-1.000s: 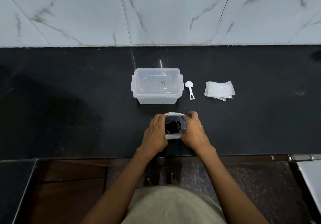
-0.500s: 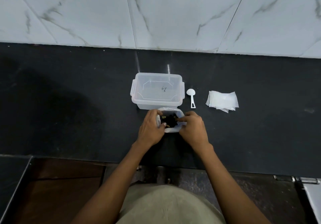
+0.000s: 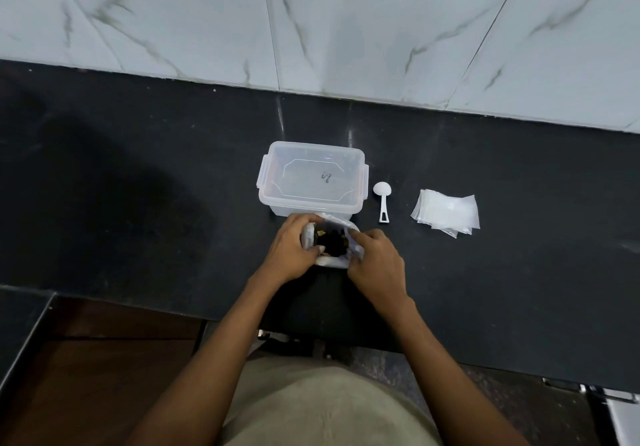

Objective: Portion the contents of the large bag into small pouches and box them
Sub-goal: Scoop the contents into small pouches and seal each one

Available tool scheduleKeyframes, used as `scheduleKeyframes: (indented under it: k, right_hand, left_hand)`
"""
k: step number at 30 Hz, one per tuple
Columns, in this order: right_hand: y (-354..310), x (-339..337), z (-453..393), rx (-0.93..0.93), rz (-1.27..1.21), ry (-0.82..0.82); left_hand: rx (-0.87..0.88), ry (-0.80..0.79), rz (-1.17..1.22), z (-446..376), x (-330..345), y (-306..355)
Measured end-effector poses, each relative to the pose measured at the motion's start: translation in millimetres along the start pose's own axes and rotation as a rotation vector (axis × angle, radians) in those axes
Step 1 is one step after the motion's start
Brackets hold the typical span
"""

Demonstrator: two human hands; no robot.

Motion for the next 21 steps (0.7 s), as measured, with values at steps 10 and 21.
scheduleKeyframes:
  k: [10,21]
  right_hand:
    - [6.3,-24.2,7.9,0.149,-0.245,0.345]
    - [19.6,-17.8,13.9,0.257,-0.335,0.360]
  left_hand:
    - [-0.047,0.292,0.106,18.4,-31.1,-9.6]
    - [-0.113,0.095,0.112,1.5,-22.8,-18.5]
Point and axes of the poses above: each hand's wrist, its own z-axis away from the middle knuckle, its own x-axis out of the palm, y = z × x, the point moved 10 cm from there along -z, towards the middle knuckle, and after that the axes turned 6 degrees about -x, right-handed, at the moved point
